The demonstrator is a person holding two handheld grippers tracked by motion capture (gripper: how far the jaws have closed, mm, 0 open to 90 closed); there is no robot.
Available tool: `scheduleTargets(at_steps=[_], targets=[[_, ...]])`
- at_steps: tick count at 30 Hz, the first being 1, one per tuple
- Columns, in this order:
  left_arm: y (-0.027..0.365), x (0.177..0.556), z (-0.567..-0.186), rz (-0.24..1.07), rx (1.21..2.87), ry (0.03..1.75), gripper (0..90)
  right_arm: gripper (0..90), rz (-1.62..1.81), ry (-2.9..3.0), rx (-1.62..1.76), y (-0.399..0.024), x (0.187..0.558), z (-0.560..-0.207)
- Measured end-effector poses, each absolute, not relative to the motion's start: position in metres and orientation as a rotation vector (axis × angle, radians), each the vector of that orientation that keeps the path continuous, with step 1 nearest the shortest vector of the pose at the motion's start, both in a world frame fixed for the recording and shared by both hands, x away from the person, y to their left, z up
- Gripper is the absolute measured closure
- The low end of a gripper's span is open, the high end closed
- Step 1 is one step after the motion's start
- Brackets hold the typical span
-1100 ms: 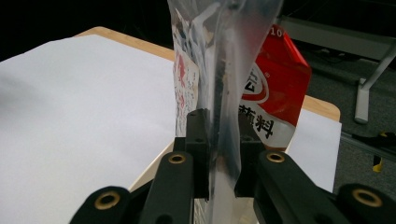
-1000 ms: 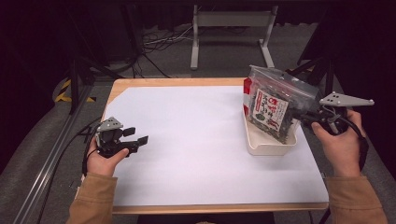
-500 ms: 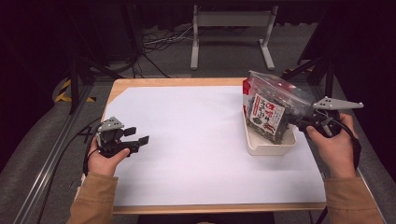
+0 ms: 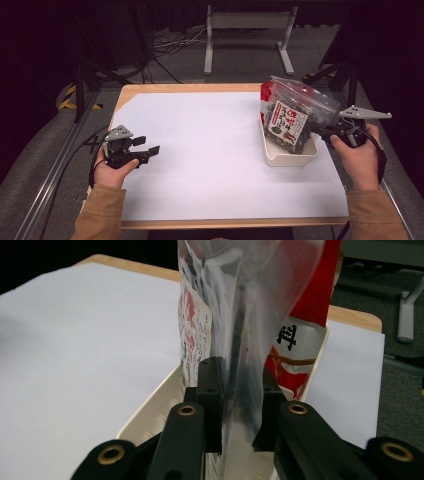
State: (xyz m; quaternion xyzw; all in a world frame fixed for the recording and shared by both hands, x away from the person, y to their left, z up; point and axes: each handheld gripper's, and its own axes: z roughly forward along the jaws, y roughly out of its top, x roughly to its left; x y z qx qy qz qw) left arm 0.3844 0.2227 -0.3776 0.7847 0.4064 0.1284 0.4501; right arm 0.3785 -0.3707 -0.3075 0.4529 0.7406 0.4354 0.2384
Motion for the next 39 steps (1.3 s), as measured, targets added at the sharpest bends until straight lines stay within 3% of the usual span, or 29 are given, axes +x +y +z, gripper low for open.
scheduleTargets(at_steps=[7, 12, 18, 39], targets=[[0.223, 0.384, -0.379, 0.313, 1.950, 0.991, 31.4, 70.3, 1.250, 1.986, 1.267, -0.377, 0.378, -0.313], [0.225, 0.379, -0.377, 0.311, 1.950, 0.980, 31.0, 48.4, 1.241, 1.962, 1.275, -0.379, 0.369, -0.310], [0.227, 0.370, -0.374, 0.320, 1.950, 0.951, 30.7, 36.5, 1.202, 1.968, 1.243, -0.382, 0.354, -0.312], [0.239, 0.348, -0.363, 0.288, 1.945, 0.851, 27.7, 30.7, 1.231, 2.052, 1.106, -0.367, 0.314, -0.307]])
